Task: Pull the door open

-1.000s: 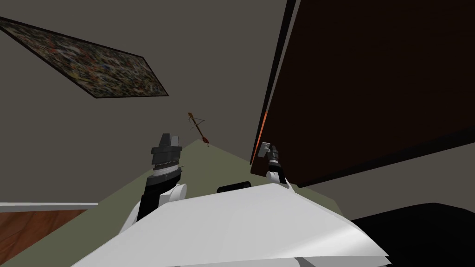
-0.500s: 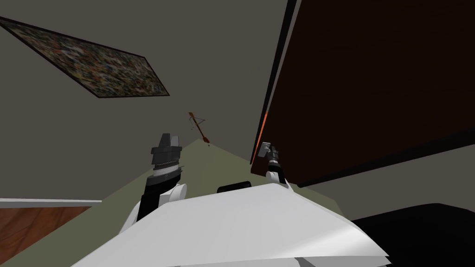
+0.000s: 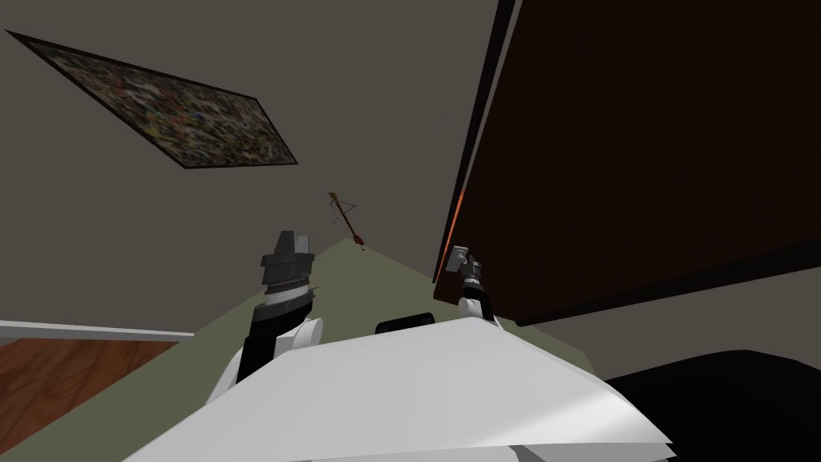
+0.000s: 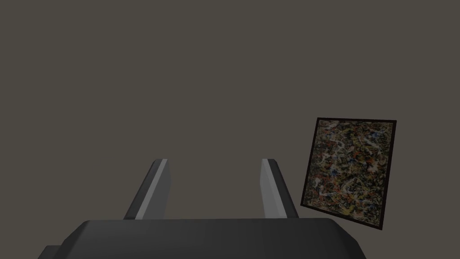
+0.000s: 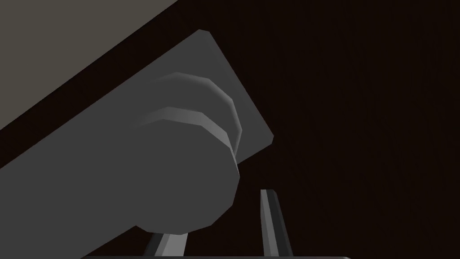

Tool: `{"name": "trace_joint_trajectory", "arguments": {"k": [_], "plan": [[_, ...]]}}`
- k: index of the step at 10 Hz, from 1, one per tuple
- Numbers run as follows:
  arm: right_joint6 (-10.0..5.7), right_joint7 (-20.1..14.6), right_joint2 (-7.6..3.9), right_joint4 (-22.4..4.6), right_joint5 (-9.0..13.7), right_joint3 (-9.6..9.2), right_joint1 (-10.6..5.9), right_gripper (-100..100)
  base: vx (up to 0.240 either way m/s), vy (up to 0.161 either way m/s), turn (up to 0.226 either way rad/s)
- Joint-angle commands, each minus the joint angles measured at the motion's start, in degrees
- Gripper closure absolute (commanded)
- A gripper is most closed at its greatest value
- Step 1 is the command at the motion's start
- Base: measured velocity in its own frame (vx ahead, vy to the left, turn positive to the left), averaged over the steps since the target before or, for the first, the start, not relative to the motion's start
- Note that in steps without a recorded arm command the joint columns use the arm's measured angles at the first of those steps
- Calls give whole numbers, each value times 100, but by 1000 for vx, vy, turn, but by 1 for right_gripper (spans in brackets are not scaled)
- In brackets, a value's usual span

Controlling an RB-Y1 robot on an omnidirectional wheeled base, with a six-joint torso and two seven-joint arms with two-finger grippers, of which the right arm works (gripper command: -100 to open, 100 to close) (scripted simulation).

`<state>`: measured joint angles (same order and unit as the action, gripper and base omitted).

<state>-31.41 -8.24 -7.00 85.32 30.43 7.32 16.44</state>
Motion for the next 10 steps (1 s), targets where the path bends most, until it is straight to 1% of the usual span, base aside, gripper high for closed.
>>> {"name": "trace_joint_trajectory", "arguments": {"k": [1,5,6,7,10], "plan": [[-85,-58,-4,105,49,-124,-176,100,-24,-16,-11],[-85,-58,-4,105,49,-124,-176,100,-1,4,-10],[-111,-254,-15,154,357,-245,-130,100,-24,-26,96],[-111,-254,-15,154,375,-245,-130,100,-36,-32,81],[-111,-254,-15,154,375,-245,-130,100,-1,-3,-3]]}}
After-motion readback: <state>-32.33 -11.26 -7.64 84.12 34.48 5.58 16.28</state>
